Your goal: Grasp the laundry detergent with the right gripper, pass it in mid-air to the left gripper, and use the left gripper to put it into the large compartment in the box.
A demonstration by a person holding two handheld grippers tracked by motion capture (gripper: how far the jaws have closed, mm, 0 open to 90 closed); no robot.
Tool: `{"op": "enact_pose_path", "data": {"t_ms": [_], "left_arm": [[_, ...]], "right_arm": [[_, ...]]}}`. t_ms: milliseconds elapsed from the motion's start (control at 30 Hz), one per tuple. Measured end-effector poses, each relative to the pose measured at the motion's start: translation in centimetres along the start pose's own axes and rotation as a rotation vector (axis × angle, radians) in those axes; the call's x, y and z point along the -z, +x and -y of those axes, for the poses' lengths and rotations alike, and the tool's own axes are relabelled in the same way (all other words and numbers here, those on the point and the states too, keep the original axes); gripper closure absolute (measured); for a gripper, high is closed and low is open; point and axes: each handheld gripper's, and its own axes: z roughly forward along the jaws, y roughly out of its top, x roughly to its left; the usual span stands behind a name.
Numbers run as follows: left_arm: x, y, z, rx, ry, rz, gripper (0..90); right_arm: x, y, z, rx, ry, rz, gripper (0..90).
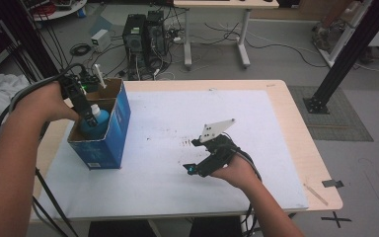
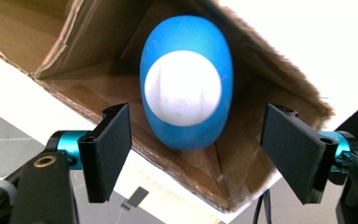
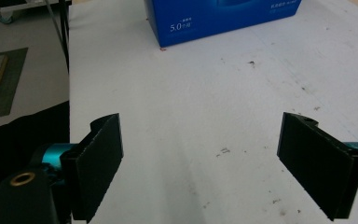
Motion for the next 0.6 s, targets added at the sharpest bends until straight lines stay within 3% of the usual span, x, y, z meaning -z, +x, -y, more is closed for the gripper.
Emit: {"op": "enact_pose_path", "data": {"t_ms": [400, 600], "left_arm": [[2.1, -1.6, 0.2, -0.05, -0.018, -0.026, 16.6], [2.9, -2.6, 0.1, -0.084, -0.031, -0.013, 15.9]], "right_arm": [[0.5, 0.1, -0.3, 0.004, -0.004, 0.006, 13.5], [1.0, 0.2, -0.5, 0.008, -0.001, 0.014, 13.5]]}}
